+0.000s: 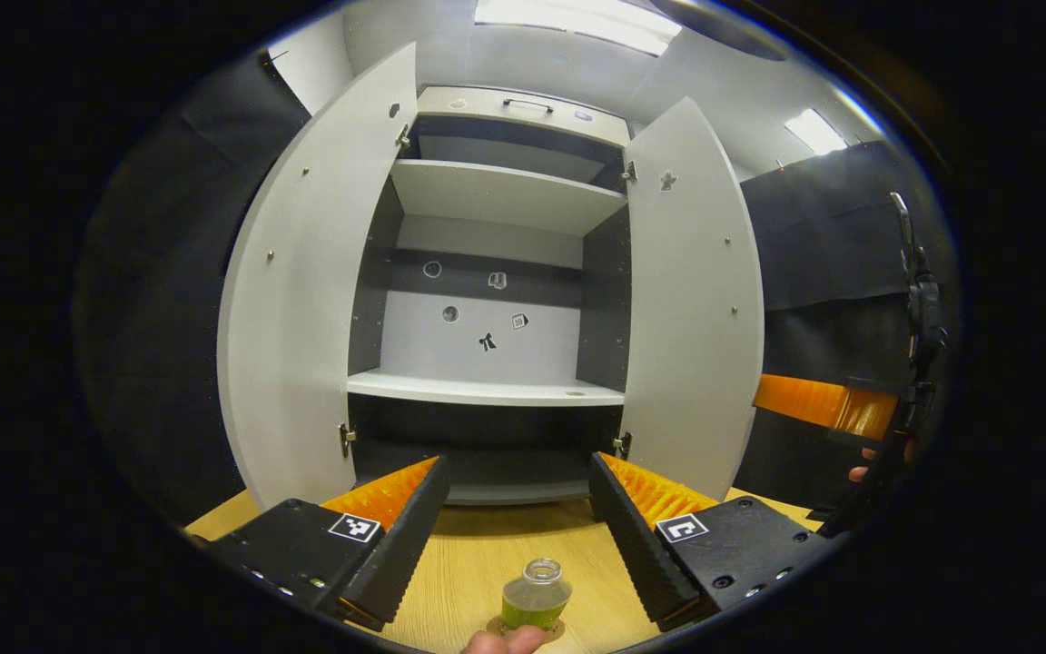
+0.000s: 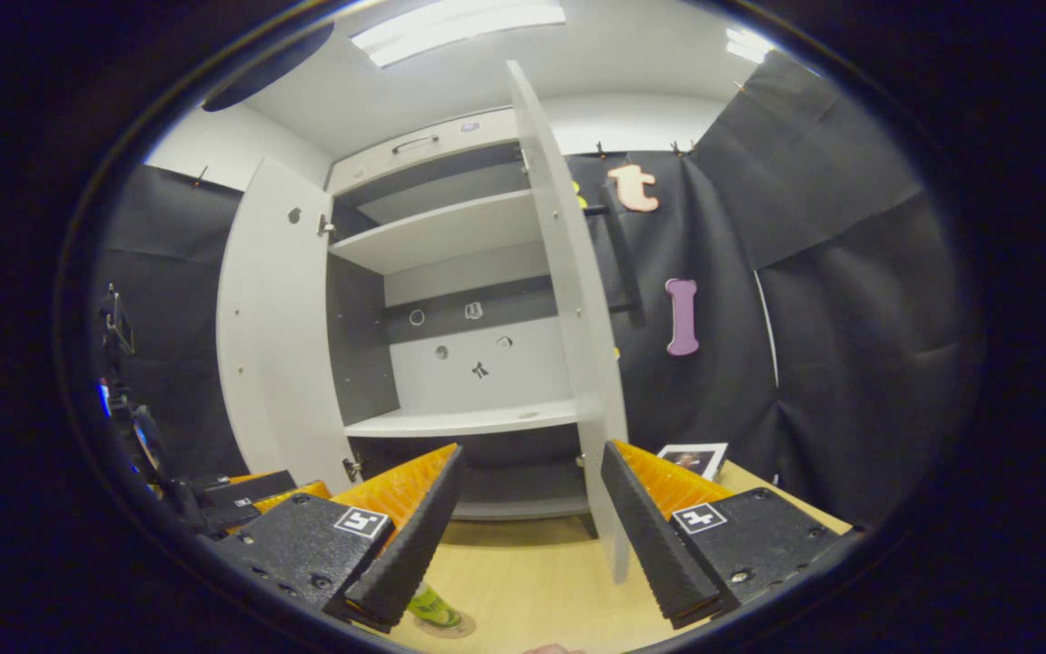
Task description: Grasp the bottle in the cabinet with the left hand and place it on the coaster, then close the right door with the right hand and the left door with the left hand.
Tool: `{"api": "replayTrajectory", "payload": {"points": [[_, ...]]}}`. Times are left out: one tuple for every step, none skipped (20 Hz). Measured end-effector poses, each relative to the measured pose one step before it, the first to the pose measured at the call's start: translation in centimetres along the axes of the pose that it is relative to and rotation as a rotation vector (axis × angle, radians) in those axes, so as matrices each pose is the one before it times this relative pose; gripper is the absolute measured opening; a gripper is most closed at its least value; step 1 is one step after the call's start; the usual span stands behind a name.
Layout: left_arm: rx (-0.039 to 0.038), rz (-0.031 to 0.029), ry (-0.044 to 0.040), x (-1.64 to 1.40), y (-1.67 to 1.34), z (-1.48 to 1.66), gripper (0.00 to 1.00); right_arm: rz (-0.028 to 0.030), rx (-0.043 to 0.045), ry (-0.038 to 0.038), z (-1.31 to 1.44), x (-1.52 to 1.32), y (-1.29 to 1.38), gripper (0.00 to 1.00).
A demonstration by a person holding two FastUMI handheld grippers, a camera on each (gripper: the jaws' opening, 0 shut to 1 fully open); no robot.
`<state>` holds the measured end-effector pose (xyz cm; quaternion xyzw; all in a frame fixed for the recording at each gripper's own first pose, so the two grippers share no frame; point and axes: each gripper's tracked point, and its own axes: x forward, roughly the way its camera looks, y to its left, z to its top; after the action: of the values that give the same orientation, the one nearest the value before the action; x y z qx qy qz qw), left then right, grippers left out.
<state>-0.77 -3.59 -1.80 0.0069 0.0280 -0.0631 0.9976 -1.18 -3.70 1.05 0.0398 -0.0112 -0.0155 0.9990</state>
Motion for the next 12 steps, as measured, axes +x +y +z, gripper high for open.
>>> {"api": "replayTrajectory", "payload": {"points": [[-0.00274,0.00655,0.00100,0.047,0.015,0.249,0.94,-0.02557,-0.00913,-0.01416,0.830,-0.136,-1.457,0.94],[-0.00099,0.00654,0.00075,0.019,0.015,0.061,0.94,-0.02733,-0.00728,-0.01472,0.864,-0.098,-1.443,0.98],[-0.00274,0.00712,-0.00029,0.102,-0.003,0.084,0.94,-0.02954,-0.00414,-0.01657,1.110,0.050,-1.508,0.98],[-0.00383,0.00336,0.00054,0.080,-0.059,-0.008,0.94,-0.02713,-0.00219,-0.01811,1.072,0.251,-1.440,0.98],[-0.00423,0.00485,0.00102,0.059,-0.040,-0.142,0.94,-0.02069,-0.00112,-0.01497,1.207,0.442,-1.207,0.98],[-0.00244,0.01070,-0.00710,-0.107,0.053,0.015,0.94,-0.01095,0.00146,-0.01473,1.059,0.601,-1.009,0.98],[-0.00035,0.00840,-0.01031,-0.051,0.108,0.094,0.99,-0.00315,0.00021,-0.01424,1.112,0.679,-0.754,0.94],[0.00059,0.00809,-0.00187,0.000,0.112,-0.038,0.94,-0.00443,-0.00315,-0.00858,0.809,0.739,-0.724,0.98],[-0.00040,0.01101,0.00500,-0.105,0.143,-0.235,0.94,-0.00865,-0.00479,-0.00063,0.716,0.871,-0.733,0.98],[-0.00410,0.00756,0.00360,-0.040,0.187,-0.162,0.94,-0.00148,-0.00386,0.00451,0.449,0.683,-0.551,0.98],[-0.00440,0.00728,0.00092,-0.067,0.085,-0.051,0.94,0.00564,0.00101,-0.00358,0.621,0.653,-0.220,0.98],[-0.00049,0.01041,-0.00160,-0.109,0.210,-0.045,0.94,0.00782,0.00125,-0.00905,0.704,0.797,-0.099,0.98]]}}
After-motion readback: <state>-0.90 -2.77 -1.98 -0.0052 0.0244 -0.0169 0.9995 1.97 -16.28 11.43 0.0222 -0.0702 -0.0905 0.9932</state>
